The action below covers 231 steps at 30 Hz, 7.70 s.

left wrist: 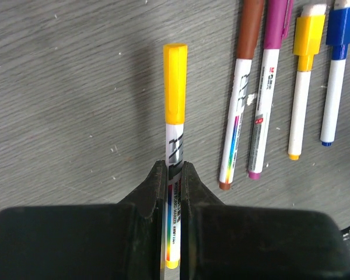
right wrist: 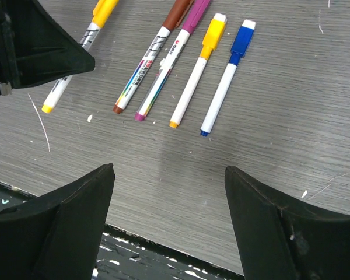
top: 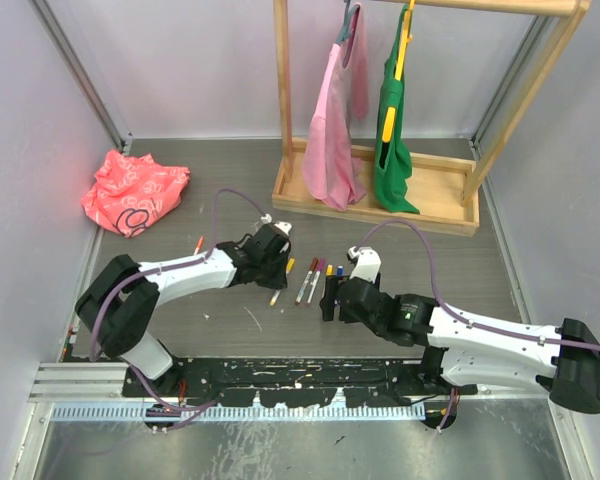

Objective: Insert the pens into the pen caps
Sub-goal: Place the pen at the center of the board, then pick up the pen from the center of the board.

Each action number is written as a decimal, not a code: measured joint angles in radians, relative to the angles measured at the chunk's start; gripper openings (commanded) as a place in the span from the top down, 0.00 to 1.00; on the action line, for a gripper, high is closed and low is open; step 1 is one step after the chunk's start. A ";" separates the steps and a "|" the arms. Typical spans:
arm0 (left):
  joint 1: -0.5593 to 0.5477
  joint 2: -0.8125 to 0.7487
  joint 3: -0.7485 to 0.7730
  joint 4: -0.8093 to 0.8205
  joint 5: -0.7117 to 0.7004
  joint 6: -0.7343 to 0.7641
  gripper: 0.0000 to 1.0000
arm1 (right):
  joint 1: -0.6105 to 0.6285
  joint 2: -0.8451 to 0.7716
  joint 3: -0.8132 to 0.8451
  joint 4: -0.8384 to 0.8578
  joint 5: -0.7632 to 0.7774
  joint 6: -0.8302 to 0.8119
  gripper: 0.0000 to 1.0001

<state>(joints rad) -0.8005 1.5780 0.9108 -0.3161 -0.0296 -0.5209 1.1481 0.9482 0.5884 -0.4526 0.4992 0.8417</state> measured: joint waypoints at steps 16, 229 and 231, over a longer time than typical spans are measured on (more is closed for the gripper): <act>-0.009 0.157 0.111 0.079 -0.050 -0.022 1.00 | -0.048 -0.014 0.000 -0.010 -0.063 -0.057 0.19; -0.220 -0.436 -0.145 0.526 0.030 -0.166 0.92 | -0.058 -0.260 -0.188 0.679 -0.255 -0.079 0.98; -0.220 -0.436 -0.145 0.521 0.026 -0.164 0.96 | -0.058 -0.254 -0.188 0.682 -0.254 -0.079 0.92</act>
<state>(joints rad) -1.0210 1.1419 0.7662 0.2050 -0.0036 -0.6849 1.0904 0.6941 0.4007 0.2295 0.2447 0.7631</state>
